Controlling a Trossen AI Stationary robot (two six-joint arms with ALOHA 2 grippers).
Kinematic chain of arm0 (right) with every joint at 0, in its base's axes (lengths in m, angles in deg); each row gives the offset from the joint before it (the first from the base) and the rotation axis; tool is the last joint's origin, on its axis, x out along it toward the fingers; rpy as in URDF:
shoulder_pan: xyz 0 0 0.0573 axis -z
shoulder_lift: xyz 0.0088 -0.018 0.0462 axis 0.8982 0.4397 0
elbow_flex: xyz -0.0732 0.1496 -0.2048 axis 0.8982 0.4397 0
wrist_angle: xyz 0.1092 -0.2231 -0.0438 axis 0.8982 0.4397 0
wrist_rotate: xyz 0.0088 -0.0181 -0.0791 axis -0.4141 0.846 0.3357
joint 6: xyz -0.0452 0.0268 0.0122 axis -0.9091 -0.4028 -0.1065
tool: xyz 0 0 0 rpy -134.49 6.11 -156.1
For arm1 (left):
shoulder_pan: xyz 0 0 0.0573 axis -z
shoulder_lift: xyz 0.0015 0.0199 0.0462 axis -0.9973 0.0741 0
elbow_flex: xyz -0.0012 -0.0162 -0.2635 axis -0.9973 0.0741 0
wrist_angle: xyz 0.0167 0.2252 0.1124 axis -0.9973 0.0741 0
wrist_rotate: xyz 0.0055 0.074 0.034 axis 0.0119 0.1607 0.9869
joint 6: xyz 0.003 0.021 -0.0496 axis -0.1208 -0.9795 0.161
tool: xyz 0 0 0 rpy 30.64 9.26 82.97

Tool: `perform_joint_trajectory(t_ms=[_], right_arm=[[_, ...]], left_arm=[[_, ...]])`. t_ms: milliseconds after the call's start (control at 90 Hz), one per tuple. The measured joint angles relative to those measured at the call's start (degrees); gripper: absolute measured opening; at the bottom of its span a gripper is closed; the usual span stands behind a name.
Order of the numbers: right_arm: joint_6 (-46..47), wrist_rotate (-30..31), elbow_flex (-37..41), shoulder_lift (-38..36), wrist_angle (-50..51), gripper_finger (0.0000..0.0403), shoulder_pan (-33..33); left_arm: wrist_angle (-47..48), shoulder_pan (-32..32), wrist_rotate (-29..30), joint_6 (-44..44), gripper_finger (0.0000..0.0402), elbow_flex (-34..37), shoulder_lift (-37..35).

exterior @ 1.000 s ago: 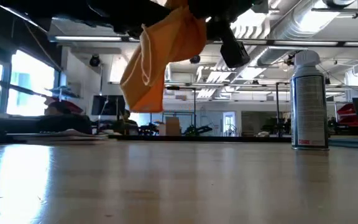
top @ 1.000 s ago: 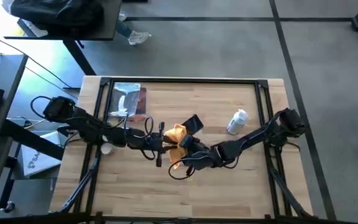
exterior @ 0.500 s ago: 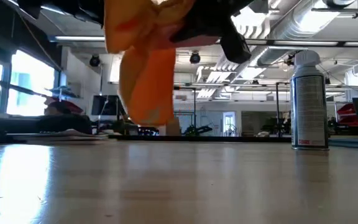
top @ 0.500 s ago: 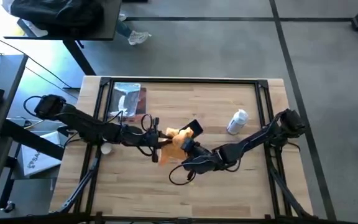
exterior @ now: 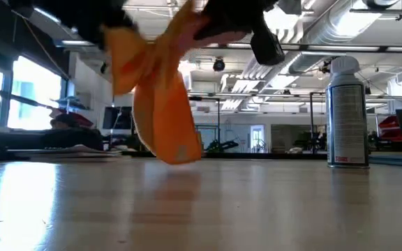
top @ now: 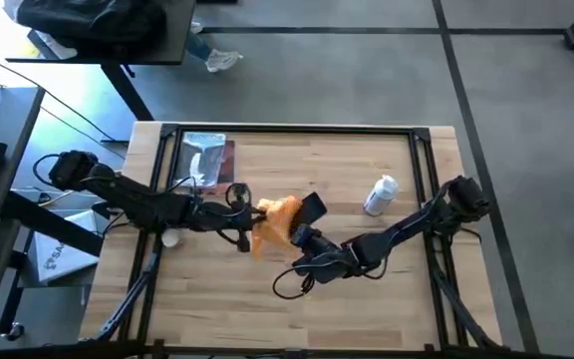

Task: Apply microfiber cloth
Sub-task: Wipe the front and back of the cellphone with the yellow microfiber cloth

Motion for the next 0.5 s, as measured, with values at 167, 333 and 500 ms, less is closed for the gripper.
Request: perform_joint_trajectory(t_ms=[167,333,500], right_arm=[[-0.4,0.9,0.1,0.0,-1.3,0.0,-0.5],[-1.1,0.6,0.1,0.0,-2.3,0.0,-0.3],[-0.5,0.5,0.1,0.1,-3.3,0.0,-0.1]], left_arm=[[11.7,0.1,2.1,6.6,0.0003,-0.4,-5.2],[12.5,0.4,-1.3,10.3,0.0003,-0.4,-6.1],[5.8,1.2,-4.5,8.9,0.0003,-0.2,-4.3]])
